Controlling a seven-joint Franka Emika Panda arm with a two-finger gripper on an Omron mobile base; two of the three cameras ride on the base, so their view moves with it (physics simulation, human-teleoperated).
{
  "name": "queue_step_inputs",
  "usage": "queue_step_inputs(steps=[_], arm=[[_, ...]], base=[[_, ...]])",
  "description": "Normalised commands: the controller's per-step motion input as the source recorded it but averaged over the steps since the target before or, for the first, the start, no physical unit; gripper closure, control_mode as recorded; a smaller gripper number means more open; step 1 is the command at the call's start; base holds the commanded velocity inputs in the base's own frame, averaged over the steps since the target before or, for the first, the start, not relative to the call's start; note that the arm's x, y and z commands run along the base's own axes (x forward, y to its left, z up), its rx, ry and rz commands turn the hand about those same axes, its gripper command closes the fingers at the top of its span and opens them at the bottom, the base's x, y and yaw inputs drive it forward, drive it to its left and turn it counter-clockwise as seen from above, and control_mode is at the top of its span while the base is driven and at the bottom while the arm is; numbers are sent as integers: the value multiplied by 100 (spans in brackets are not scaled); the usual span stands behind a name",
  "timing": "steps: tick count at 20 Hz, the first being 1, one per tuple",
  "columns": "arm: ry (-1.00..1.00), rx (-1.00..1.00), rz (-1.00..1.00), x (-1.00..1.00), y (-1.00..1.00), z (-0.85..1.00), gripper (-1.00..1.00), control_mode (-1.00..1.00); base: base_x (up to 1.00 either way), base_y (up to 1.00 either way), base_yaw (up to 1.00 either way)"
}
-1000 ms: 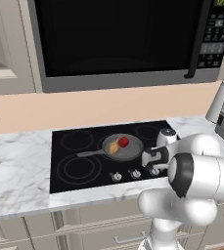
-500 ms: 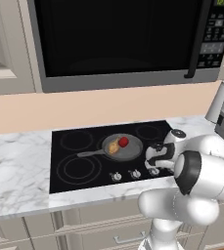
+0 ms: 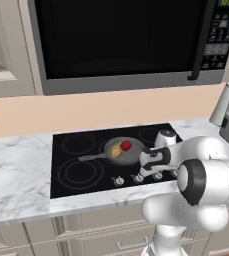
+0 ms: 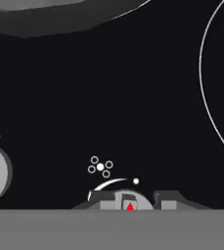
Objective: Place the pan on the center burner on the stove. Then place the tomato and the onion in the pan and turn on the center burner.
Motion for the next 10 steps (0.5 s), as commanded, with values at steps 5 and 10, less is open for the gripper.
queue_step_inputs(steps=[5, 10], arm=[[18, -8, 40, -38, 50, -65, 100, -100], [10, 0, 44, -76, 18, -73, 100, -100]], base=[[0, 0, 0], [0, 0, 0]])
